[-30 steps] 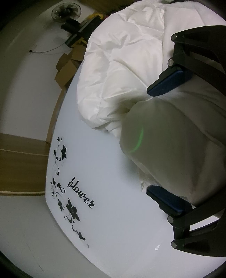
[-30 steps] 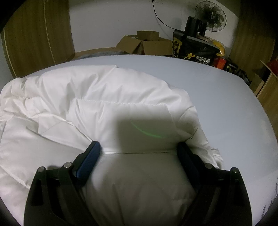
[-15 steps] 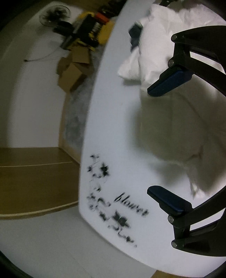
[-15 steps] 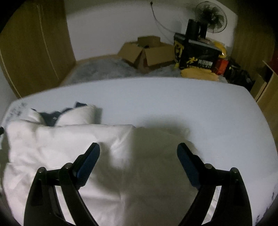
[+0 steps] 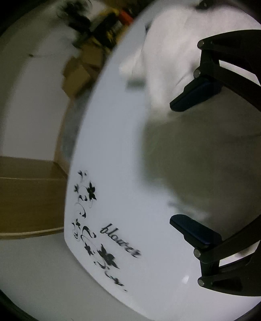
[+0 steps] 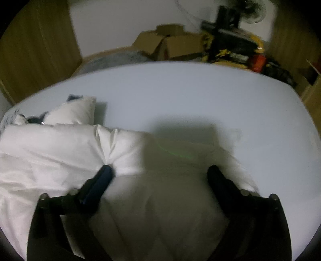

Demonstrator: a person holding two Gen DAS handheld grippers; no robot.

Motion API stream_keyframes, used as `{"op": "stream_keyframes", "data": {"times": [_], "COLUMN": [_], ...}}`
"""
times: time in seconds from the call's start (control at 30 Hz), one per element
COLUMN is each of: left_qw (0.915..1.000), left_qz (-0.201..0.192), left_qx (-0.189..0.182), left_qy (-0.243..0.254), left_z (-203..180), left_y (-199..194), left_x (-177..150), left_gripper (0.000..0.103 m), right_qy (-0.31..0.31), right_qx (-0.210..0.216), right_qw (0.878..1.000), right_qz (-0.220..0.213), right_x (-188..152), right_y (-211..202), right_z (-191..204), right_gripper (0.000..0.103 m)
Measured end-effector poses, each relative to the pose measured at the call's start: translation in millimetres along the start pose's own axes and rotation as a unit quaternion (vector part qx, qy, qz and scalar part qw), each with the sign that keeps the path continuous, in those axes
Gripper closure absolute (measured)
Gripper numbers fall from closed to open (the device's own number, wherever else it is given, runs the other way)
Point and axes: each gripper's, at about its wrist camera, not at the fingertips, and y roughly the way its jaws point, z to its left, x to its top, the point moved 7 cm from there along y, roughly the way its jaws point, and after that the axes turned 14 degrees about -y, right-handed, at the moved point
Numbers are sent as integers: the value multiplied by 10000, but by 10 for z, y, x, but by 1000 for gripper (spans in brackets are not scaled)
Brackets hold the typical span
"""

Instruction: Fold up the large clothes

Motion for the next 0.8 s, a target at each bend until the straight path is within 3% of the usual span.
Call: {"op": "stream_keyframes", "data": {"times": [0.07,0.17,0.3,0.4,0.47,0.5,0.53,0.63,0.8], "left_qw": [9997,9986,9990,9961,9905,9878,9854,9797,9714], "left_qz": [-111,-137,-25,130,280,377,485,659,916], "left_qx": [-100,93,5,-860,-1342,-1509,-1630,-1853,-1989], "left_qy": [174,497,455,171,35,-33,-110,-382,-918], "left_z": [-36,-56,-52,120,291,395,514,864,1199], "left_y": [-228,-75,-50,-626,-962,-1084,-1203,-1507,-1696], "left_x": [-117,-326,-267,-277,-317,-344,-388,-569,-816], "left_gripper": [0,0,0,0,0,0,0,0,0], "right_qy": [-191,-526,-571,-351,104,175,205,71,-217], "right_qx": [-16,-285,-283,-38,509,735,882,1231,1309], "right_qw": [9998,9982,9977,9994,9980,9963,9950,9916,9911], "right_qz": [-14,80,231,62,-353,-409,-415,-383,59], "right_x": [-192,-434,-391,-348,-323,-297,-271,-55,376], "right_y": [-253,-119,-33,-285,-598,-685,-724,-822,-442], "right_z": [116,203,195,56,0,40,97,494,1208], "right_gripper": [10,7,3,18,22,33,43,59,66]}}
